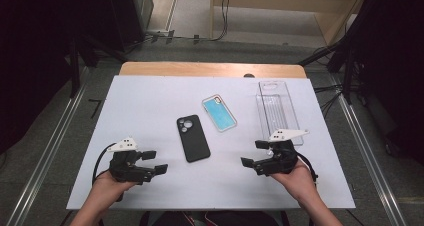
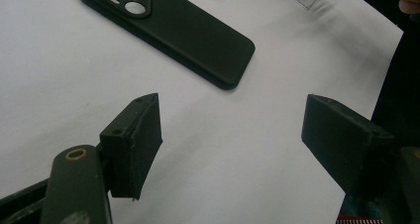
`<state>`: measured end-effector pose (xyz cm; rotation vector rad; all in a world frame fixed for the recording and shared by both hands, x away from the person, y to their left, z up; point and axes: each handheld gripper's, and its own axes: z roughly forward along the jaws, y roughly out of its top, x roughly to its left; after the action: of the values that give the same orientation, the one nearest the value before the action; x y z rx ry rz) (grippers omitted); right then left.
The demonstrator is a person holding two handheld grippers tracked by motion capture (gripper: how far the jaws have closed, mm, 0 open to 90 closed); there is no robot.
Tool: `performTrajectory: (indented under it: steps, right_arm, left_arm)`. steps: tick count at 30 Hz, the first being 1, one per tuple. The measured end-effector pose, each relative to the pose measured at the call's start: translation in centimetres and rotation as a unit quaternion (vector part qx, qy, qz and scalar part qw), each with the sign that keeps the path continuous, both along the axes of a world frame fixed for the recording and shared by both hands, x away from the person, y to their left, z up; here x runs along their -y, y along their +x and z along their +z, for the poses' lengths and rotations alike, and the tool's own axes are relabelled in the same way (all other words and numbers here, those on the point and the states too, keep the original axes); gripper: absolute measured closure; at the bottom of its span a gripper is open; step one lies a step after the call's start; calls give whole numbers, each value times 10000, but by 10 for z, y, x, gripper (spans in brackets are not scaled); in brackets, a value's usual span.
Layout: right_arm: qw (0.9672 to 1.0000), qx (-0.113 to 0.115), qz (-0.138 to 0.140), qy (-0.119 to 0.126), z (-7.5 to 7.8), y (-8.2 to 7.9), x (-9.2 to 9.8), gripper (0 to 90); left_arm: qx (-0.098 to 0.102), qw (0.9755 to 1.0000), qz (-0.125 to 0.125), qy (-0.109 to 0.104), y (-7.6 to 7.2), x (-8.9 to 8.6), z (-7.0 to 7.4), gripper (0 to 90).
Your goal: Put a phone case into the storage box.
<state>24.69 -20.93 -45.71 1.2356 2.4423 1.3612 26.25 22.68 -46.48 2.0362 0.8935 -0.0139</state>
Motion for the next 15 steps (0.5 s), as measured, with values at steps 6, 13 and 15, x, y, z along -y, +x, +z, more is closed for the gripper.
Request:
performTrajectory:
  steps: [6, 13, 15]
  right_arm:
    - [10000, 4, -85, -24, 1, 5, -9, 114]
    - [9999, 24, -164, 5, 1, 12, -23, 114]
    - [9998, 46, -205, 19, 1, 14, -26, 113]
  left_arm:
    - [-14, 10000, -20, -45, 0, 1, 0, 241]
    - [-3, 10000, -33, -27, 0, 0, 0, 241]
    - [-1, 10000, -45, -26, 0, 0, 0, 241]
